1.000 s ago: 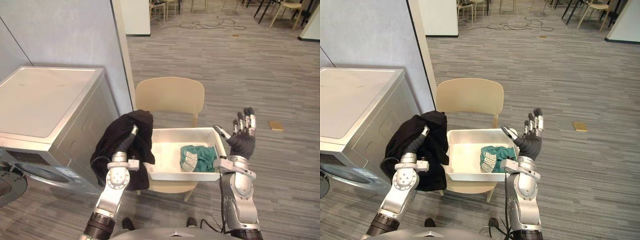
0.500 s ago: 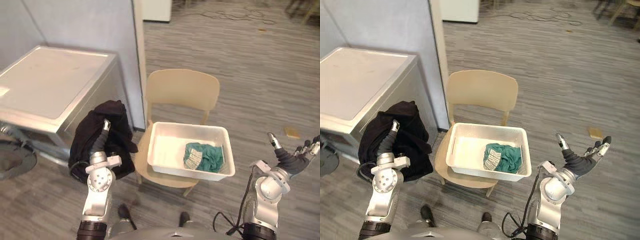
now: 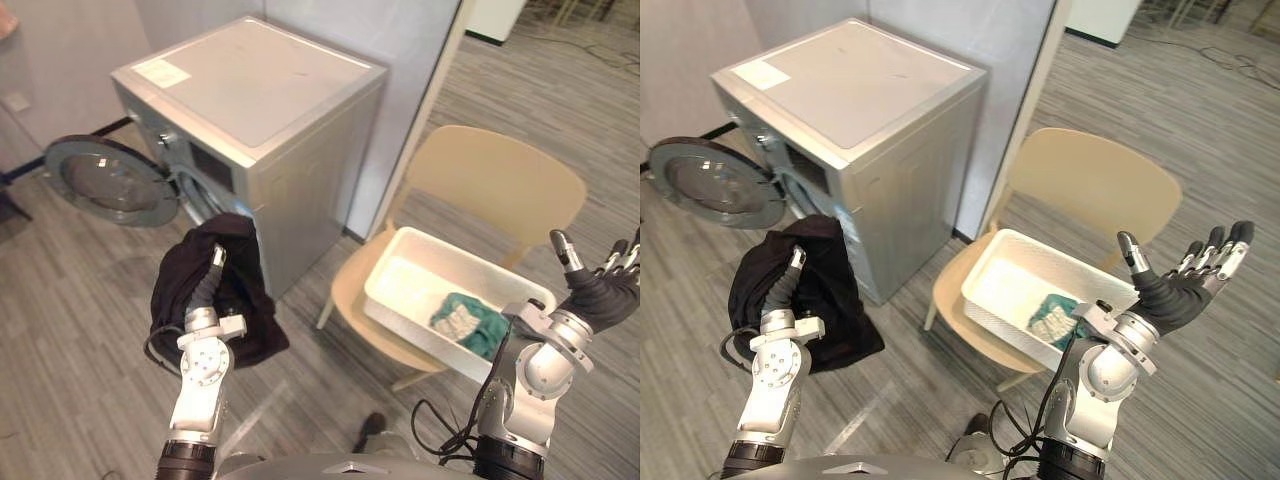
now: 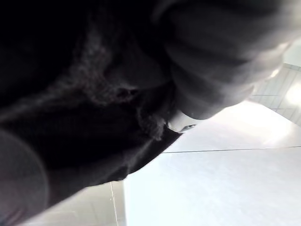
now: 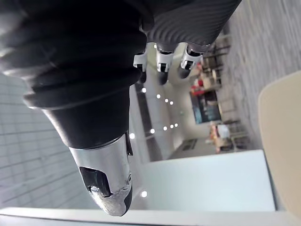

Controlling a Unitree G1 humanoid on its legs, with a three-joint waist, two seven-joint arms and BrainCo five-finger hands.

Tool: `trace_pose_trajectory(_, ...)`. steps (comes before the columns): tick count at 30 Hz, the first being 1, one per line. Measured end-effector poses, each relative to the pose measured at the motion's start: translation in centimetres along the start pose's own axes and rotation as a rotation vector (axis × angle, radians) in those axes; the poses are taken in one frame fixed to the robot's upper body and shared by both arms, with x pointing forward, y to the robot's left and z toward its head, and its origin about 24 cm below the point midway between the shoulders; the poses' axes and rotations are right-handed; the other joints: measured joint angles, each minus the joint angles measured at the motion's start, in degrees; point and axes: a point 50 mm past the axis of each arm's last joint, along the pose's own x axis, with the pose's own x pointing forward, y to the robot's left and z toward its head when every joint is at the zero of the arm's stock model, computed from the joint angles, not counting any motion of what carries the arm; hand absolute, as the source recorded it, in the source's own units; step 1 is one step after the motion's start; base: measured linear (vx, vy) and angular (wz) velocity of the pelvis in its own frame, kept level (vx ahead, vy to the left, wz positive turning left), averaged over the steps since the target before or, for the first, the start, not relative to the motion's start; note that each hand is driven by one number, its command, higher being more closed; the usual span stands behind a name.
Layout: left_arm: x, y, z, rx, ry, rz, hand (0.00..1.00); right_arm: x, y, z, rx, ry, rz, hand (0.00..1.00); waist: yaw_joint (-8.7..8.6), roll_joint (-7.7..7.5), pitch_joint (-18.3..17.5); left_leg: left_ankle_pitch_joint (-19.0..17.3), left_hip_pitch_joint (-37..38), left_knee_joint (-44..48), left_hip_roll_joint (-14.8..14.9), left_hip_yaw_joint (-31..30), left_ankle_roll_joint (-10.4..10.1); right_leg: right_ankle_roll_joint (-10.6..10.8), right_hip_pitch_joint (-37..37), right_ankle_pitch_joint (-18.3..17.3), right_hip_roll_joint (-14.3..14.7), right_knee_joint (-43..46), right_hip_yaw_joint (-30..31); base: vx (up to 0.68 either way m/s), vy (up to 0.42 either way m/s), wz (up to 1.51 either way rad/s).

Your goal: Pick up the laundry basket with both hands and put the clothes into the washing machine.

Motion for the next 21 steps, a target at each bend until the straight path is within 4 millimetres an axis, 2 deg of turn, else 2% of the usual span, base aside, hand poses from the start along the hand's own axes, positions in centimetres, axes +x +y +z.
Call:
trace_pose_trajectory(1, 0.0, -0.1, -0.1, 0.006, 0.002, -0.012, 1.00, -0.1, -0.2, -0.1, -0.008, 0.006, -0.001, 0.00, -0.35, 0.48, 0.3, 0.1, -0.5, 0.0, -1.1, -1.7, 1.3, -0.4, -0.3, 0.7, -1.7, 2.6, 1.0, -0.13, 0.214, 0.73)
trace_pose_trajectory(2, -0.1, -0.1, -0.5, 0.014, 0.019, -0.019, 1.00, -0.3, -0.5, -0.1, -0.020, 0.015, -0.001, 0.00, -0.47, 0.94, 0.6, 0.0, -0.9, -0.3, -2.0, -3.8, 2.7, -1.3, -1.9, 1.2, -3.4, 7.5, 6.4, -0.13, 0.207, 0.81)
trace_pose_trajectory(3, -0.2, -0.2, -0.8, 0.018, 0.032, -0.022, 1.00, -0.4, -0.6, -0.2, -0.027, 0.021, -0.001, 0.00, -0.67, 1.05, 0.8, 0.2, -0.6, -0.7, -2.9, -5.1, 3.4, -1.8, -2.8, 1.6, -3.8, 10.2, 10.6, -0.06, 0.247, 1.11)
trace_pose_trajectory(4, -0.5, -0.2, -1.1, 0.019, 0.049, -0.025, 1.00, -0.8, -1.0, -0.3, -0.044, 0.037, 0.001, 0.00, -1.85, 0.93, 1.4, 1.2, 0.4, -2.6, -4.2, -9.1, 5.3, -3.1, -5.6, -4.0, -2.7, 17.1, 23.0, -0.01, 0.151, 1.17)
trace_pose_trajectory(5, -0.5, -0.2, -1.2, 0.022, 0.051, -0.028, 1.00, -1.0, -1.3, -0.2, -0.050, 0.041, 0.002, 0.00, -2.44, 0.80, 1.5, 1.7, 0.0, -3.3, -4.4, -11.1, 6.0, -1.6, -6.0, -9.1, -0.6, 18.8, 28.1, 0.00, 0.075, 1.66)
trace_pose_trajectory(6, -0.4, -0.1, -1.2, 0.023, 0.050, -0.024, 1.00, -1.2, -1.5, 0.3, -0.057, 0.030, 0.015, 0.00, -3.45, -0.72, 1.9, 2.1, -0.1, -4.1, -5.2, -14.4, 7.1, -0.5, -6.0, -14.7, 4.0, 19.9, 34.5, -0.02, -0.062, 1.48)
trace_pose_trajectory(7, -0.5, 0.0, -1.3, 0.029, 0.054, -0.028, 1.00, -1.4, -1.6, 0.8, -0.058, 0.015, 0.024, 0.00, -3.55, -0.67, 2.5, 2.1, -0.6, -4.0, -6.0, -16.9, 7.4, 0.0, -6.2, -17.0, 7.2, 20.0, 37.2, -0.01, -0.060, 1.46)
trace_pose_trajectory(8, -0.5, 0.0, -1.5, 0.032, 0.062, -0.032, 1.00, -1.4, -1.6, 1.3, -0.045, -0.001, 0.035, 0.00, -3.49, -1.82, 2.8, 2.1, -0.4, -3.9, -6.8, -18.7, 7.6, 0.2, -6.2, -18.6, 9.6, 19.7, 38.6, 0.01, -0.058, 1.16)
trace_pose_trajectory(9, -0.8, 0.0, -1.8, 0.037, 0.079, -0.040, 1.00, -1.5, -1.5, 1.6, -0.028, -0.014, 0.048, 0.00, -3.28, -2.12, 3.3, 1.8, -0.2, -3.7, -7.7, -20.6, 7.6, 0.1, -7.1, -19.6, 12.4, 19.2, 38.7, 0.03, -0.059, 0.91)
trace_pose_trajectory(11, -1.2, -0.1, -2.0, 0.037, 0.091, -0.052, 1.00, -1.7, -1.0, 1.6, 0.007, -0.009, 0.068, 0.00, -3.19, -3.04, 3.3, 1.5, 0.1, -3.6, -8.7, -23.2, 7.6, -0.2, -8.9, -19.6, 15.1, 17.0, 37.7, 0.10, -0.113, 0.91)
trace_pose_trajectory(12, -1.3, -0.6, -2.0, 0.029, 0.093, -0.072, 1.00, -1.8, -0.8, 1.5, 0.020, -0.001, 0.074, 0.00, -3.32, -2.20, 3.5, 1.1, 0.1, -3.3, -8.8, -25.2, 7.3, -1.1, -9.8, -18.4, 16.0, 16.1, 37.6, 0.16, -0.158, 0.93)
trace_pose_trajectory(13, -1.4, -1.0, -2.0, 0.023, 0.094, -0.086, 1.00, -1.8, -0.8, 1.5, 0.024, 0.001, 0.074, 0.00, -3.46, -1.85, 3.5, 0.9, 0.2, -3.2, -8.8, -26.2, 7.2, -1.0, -9.9, -17.7, 16.1, 15.5, 37.5, 0.17, -0.133, 0.87)
trace_pose_trajectory(14, -1.6, -1.5, -1.9, 0.014, 0.096, -0.106, 1.00, -1.8, -0.7, 1.4, 0.028, 0.003, 0.080, 0.00, -3.24, -1.18, 3.3, 0.2, 0.1, -2.6, -8.7, -28.0, 6.2, -1.3, -9.2, -15.9, 16.2, 14.4, 36.2, 0.27, -0.143, 0.64)
trace_pose_trajectory(15, -1.8, -1.9, -1.9, 0.004, 0.096, -0.120, 1.00, -1.7, -0.3, 1.5, 0.037, -0.003, 0.090, 0.00, -3.13, -0.30, 2.9, -0.1, 0.2, -2.5, -8.0, -29.3, 5.2, -1.9, -8.3, -15.9, 16.3, 14.2, 34.1, 0.28, -0.104, 0.58)
trace_pose_trajectory(18, -1.9, -3.3, -1.6, -0.026, 0.093, -0.172, 1.00, -1.5, 0.0, 1.8, 0.045, -0.019, 0.110, 0.00, -3.72, -0.18, 2.9, 0.3, 2.4, -3.6, -6.6, -32.0, 4.2, -3.2, -4.7, -18.2, 16.3, 14.4, 29.0, 0.28, -0.128, 0.67)
trace_pose_trajectory(19, -2.0, -3.7, -1.6, -0.037, 0.095, -0.183, 1.00, -1.5, 0.0, 2.0, 0.048, -0.028, 0.110, 0.00, -4.21, -0.20, 2.9, 0.0, 2.3, -1.7, -6.3, -32.1, 3.7, -3.3, -3.2, -18.8, 16.3, 13.6, 28.0, 0.24, -0.106, 0.92)
trace_pose_trajectory(20, -2.2, -4.3, -1.5, -0.059, 0.099, -0.196, 1.00, -1.5, 0.1, 2.8, 0.058, -0.054, 0.119, 0.00, -4.84, -0.25, 2.9, -2.0, -0.6, 7.4, -5.1, -30.7, 2.7, -3.2, -0.4, -20.2, 16.4, 11.8, 26.6, 0.18, -0.076, 0.70)
trace_pose_trajectory(21, -2.3, -4.4, -1.5, -0.060, 0.101, -0.199, 1.00, -1.7, 0.1, 3.1, 0.062, -0.062, 0.126, 0.00, -4.76, -0.22, 2.9, -2.5, -3.0, 14.1, -3.9, -29.1, 2.7, -3.1, 0.6, -20.7, 16.6, 11.7, 26.1, 0.16, -0.062, 0.41)
